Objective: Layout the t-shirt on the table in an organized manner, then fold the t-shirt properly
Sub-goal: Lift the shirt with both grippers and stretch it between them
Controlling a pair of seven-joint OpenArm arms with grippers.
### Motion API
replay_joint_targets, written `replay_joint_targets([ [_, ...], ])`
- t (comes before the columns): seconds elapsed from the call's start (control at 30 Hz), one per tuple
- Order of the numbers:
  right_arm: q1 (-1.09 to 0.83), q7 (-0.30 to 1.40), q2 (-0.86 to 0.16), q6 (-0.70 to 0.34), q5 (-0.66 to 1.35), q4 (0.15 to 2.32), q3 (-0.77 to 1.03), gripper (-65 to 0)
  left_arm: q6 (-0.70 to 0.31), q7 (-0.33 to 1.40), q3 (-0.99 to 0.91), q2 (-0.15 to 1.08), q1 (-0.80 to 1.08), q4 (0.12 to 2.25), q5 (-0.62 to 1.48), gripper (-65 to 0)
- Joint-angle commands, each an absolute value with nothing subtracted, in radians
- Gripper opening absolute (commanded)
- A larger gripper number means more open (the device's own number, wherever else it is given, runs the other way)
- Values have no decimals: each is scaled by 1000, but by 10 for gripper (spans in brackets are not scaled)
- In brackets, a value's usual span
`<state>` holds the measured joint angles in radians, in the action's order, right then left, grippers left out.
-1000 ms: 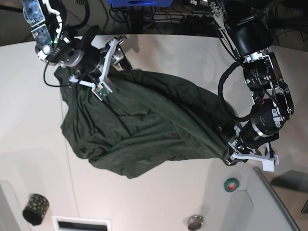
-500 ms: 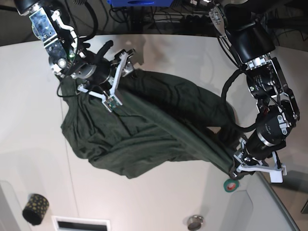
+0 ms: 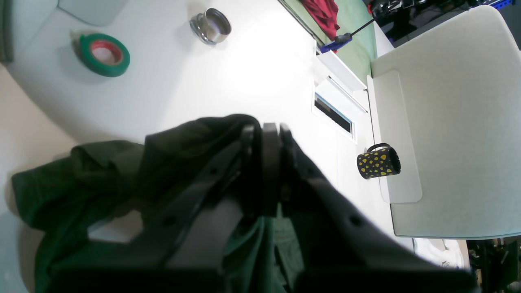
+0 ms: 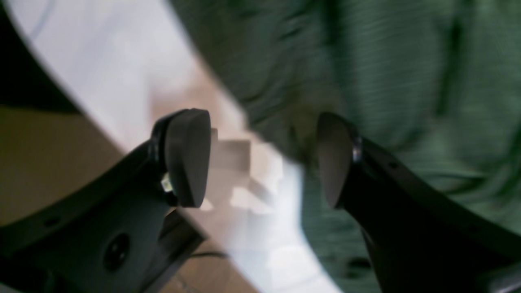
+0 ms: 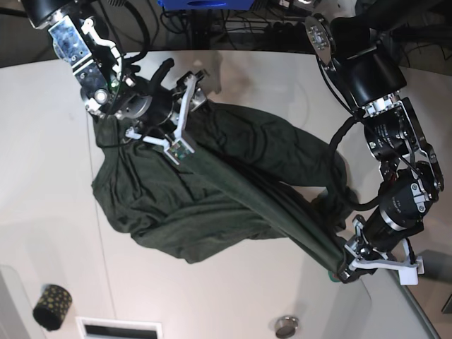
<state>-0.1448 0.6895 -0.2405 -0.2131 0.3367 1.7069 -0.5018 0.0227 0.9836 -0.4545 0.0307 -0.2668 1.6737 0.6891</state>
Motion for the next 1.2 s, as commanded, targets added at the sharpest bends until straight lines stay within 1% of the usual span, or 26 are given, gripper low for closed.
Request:
replay_joint_targets([
  [0.0, -134, 670, -243, -211, 341, 1722, -481, -273, 13, 967, -450, 38, -275, 1698, 711, -650],
  [0.1, -134, 670, -245, -211, 341, 1722, -426, -272, 13, 964, -452, 38, -219, 1736, 711, -650],
  [0.2, -139, 670, -252, -222, 343, 1722, -414, -270, 13, 958, -461, 44, -202, 1739, 705, -650],
  [0.3, -134, 670, -249, -265, 343, 1722, -478, -272, 13, 897, -450, 44, -202, 1709, 705, -650],
  [0.4, -111, 670, -228, -266, 343, 1715, -568, -272, 13, 857, -430, 42, -203, 1675, 705, -650],
  [0.57, -22, 664, -163, -232, 343, 1572, -667, -270, 13, 760, -323, 61, -228, 1600, 705, -650],
  [0.7, 18, 610, -127, -213, 343, 1511, -727, -269, 13, 702, -255, 93, -226, 1540, 705, -650],
  [0.93, 74, 579, -85, -133, 343, 1368, -843, -267, 13, 697, -255, 136, -220, 1483, 705, -650],
  [1.03, 90, 532, -65, -88, 343, 1303, -854, -267, 13, 697, -257, 147, -203, 1488, 705, -650],
  [1.17, 114, 503, -42, -77, 343, 1208, -854, -267, 13, 696, -257, 159, -200, 1483, 705, -650],
])
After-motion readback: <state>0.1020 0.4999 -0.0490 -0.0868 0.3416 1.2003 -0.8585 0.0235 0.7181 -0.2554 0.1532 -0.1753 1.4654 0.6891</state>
